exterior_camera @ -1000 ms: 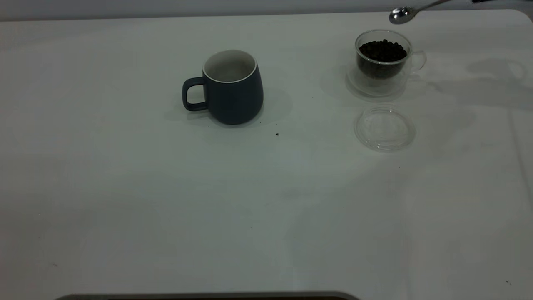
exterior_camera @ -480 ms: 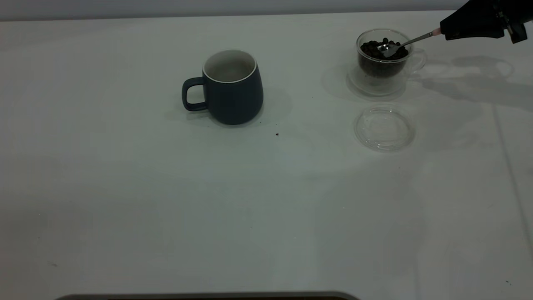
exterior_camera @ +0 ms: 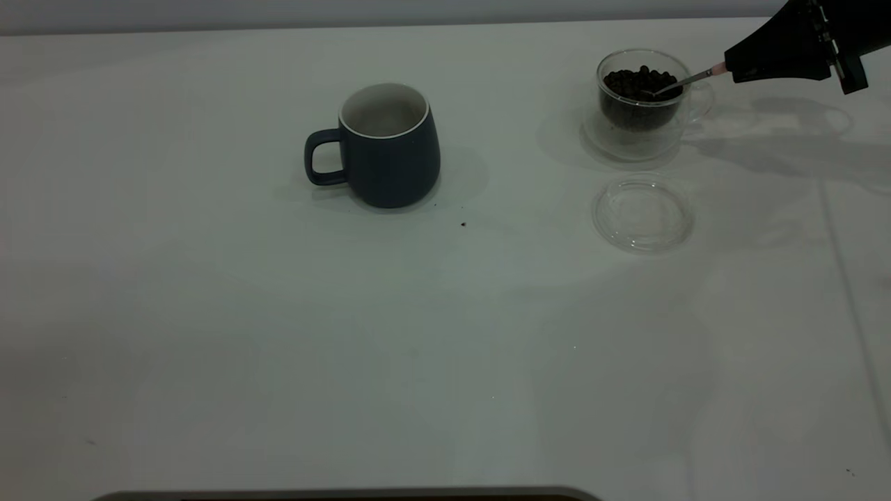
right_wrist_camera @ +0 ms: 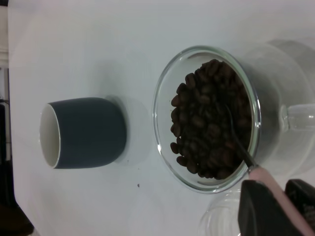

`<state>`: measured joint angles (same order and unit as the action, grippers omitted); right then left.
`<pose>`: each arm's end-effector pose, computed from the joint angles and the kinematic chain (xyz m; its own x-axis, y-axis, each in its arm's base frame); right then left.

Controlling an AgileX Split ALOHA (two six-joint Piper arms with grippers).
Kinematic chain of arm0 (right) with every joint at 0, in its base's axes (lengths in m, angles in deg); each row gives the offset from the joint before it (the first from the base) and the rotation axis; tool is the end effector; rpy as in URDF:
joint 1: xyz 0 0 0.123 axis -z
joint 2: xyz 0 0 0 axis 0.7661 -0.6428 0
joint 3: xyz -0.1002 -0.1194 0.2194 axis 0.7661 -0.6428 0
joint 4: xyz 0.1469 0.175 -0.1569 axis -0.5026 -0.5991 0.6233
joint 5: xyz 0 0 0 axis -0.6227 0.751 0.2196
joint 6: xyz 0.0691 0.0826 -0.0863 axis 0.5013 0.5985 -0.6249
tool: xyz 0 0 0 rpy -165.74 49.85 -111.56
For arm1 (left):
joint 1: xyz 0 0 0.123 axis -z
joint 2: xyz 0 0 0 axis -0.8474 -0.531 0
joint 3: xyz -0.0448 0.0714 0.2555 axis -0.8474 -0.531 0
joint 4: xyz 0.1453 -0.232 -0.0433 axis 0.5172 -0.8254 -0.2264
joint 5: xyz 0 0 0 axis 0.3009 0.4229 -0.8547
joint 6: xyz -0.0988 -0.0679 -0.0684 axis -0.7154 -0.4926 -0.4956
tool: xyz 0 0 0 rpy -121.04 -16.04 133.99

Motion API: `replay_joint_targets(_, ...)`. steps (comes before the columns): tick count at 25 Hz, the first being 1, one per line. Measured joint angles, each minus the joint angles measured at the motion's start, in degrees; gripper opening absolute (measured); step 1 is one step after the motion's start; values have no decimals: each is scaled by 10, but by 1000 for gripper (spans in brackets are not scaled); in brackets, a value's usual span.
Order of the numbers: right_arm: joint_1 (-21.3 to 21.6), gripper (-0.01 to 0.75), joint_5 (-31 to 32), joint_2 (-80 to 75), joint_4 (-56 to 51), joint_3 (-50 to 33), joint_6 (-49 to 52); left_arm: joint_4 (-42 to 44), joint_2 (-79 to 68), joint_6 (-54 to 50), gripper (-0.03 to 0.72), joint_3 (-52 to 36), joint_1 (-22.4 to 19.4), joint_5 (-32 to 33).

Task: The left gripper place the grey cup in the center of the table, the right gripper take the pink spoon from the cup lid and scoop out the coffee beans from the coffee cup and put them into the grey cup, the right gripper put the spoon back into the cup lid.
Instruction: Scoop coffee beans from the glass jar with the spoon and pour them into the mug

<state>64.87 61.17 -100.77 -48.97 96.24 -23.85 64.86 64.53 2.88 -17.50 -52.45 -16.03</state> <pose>0.4862 -0.0153 -0.0215 -0.9511 0.1903 -0.2432 -0.0676 0.6401 0.7653 0.0693 0.0010 0.2556 -0.5211 -0.0194 -0.8533 0.0120 0.9995 -0.0300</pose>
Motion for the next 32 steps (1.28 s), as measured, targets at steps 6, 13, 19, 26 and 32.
replay_joint_targets(6,13,97,12,0,0,0,25,0,0,0,569,0,0,0)
replay_joint_targets(13,29,97,37,0,-3,0,36,0,0,0,569,0,0,0)
replay_joint_targets(19,39,97,51,0,-17,0,36,0,0,0,569,0,0,0)
replay_joint_targets(26,52,97,55,0,-29,1,38,0,0,0,569,0,0,0)
replay_joint_targets(32,71,97,55,-1,-60,1,38,0,0,0,569,0,0,0)
